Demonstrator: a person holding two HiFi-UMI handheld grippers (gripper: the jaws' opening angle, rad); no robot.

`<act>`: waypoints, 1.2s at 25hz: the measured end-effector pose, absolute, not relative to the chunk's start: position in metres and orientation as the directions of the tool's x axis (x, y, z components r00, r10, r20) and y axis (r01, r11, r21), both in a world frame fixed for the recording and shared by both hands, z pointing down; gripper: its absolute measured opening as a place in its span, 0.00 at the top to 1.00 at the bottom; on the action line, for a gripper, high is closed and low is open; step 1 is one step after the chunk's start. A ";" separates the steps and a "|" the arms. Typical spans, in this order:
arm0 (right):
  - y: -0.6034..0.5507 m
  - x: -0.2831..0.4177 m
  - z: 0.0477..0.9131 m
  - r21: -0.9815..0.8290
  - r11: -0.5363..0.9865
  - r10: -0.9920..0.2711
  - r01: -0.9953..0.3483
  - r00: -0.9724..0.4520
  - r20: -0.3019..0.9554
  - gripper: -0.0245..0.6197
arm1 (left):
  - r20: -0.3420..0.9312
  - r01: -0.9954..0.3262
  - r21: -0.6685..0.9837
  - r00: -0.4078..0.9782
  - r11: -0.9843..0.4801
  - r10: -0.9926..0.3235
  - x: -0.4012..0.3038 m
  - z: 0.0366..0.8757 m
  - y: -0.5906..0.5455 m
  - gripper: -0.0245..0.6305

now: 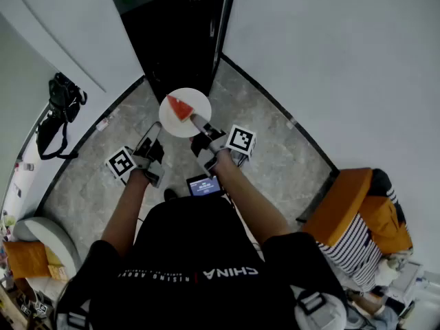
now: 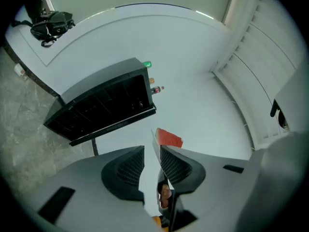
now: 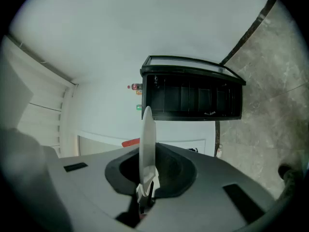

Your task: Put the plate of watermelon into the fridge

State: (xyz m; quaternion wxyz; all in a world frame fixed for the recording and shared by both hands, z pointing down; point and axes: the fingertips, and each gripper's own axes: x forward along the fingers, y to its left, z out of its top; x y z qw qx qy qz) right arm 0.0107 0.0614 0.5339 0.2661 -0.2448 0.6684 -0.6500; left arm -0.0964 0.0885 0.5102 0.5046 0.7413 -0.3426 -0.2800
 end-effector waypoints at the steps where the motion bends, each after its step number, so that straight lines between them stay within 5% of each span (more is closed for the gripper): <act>1: 0.062 0.010 0.534 -0.999 0.037 -0.672 0.020 -0.740 -0.039 0.91 | -0.073 -0.219 0.942 0.606 -0.255 -0.792 -0.097 0.510 0.090 0.83; 20: 0.064 0.011 0.540 -0.999 0.039 -0.664 0.015 -0.747 -0.037 0.91 | -0.070 -0.199 0.950 0.616 -0.240 -0.785 -0.095 0.519 0.093 0.83; 30: 0.066 0.013 0.543 -0.999 0.039 -0.663 0.018 -0.748 -0.040 0.91 | -0.092 -0.151 0.960 0.630 -0.238 -0.771 -0.089 0.520 0.098 0.74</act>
